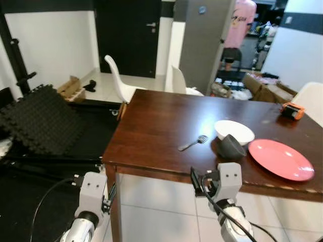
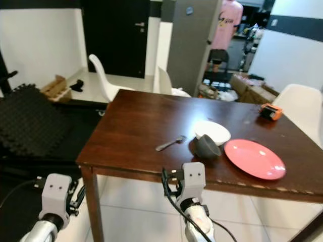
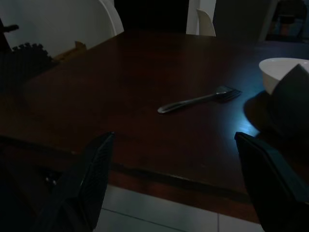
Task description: Setting the table
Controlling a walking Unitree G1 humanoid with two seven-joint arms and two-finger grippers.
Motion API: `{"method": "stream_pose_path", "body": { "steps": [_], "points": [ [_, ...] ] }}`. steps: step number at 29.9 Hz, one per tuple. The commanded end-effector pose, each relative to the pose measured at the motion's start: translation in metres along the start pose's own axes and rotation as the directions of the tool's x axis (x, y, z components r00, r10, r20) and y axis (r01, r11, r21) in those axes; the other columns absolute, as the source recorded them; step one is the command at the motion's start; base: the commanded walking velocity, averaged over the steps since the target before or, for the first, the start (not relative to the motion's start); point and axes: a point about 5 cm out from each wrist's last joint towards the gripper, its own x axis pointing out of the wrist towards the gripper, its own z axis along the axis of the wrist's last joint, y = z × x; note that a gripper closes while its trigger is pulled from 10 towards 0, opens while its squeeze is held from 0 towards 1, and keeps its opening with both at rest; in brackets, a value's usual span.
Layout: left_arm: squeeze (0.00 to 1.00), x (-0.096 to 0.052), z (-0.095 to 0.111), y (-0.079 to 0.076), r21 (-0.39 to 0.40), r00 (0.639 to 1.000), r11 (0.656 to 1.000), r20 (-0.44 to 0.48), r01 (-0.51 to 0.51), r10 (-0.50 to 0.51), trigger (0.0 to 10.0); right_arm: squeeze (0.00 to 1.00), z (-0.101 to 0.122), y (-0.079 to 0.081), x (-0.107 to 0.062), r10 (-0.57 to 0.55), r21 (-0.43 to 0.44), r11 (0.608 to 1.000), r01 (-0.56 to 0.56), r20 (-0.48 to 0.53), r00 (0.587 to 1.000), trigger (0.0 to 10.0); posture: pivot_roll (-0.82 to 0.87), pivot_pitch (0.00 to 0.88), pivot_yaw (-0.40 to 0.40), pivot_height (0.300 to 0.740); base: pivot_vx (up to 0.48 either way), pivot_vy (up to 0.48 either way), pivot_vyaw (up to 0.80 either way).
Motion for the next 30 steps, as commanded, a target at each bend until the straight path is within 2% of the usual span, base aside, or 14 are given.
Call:
{"method": "stream_pose_path", "body": {
  "steps": [1, 8, 30],
  "points": [
    [0.0, -0.0026, -0.0038, -0.0054, -0.014, 0.999, 1.0, -0.023, 0.028, -0.028, 10.0, 0.0, -0.006, -0.0048, -0.0045, -0.018, 0.001, 1.0, 0.018, -0.022, 1.0, 10.0, 0.02, 0.042, 0.014, 0.74, 0.0, 0.0, 0.0],
    [0.0, -0.0029, -0.0029, -0.01, 0.004, 0.997, 0.997, -0.026, 0.071, -0.071, 10.0, 0.0, -0.0061, -0.0044, -0.0048, -0.022, 0.005, 1.0, 0.022, -0.023, 1.0, 10.0, 0.02, 0.044, 0.017, 0.74, 0.0, 0.0, 0.0],
    [0.0, -0.0027, -0.0038, -0.0086, 0.005, 0.997, 0.997, -0.033, 0.072, -0.072, 10.0, 0.0, -0.0078, -0.0034, -0.007, -0.022, 0.008, 1.0, 0.022, -0.027, 0.999, 10.0, 0.02, 0.043, 0.021, 0.74, 0.0, -0.393, 0.0]
  ]
}}
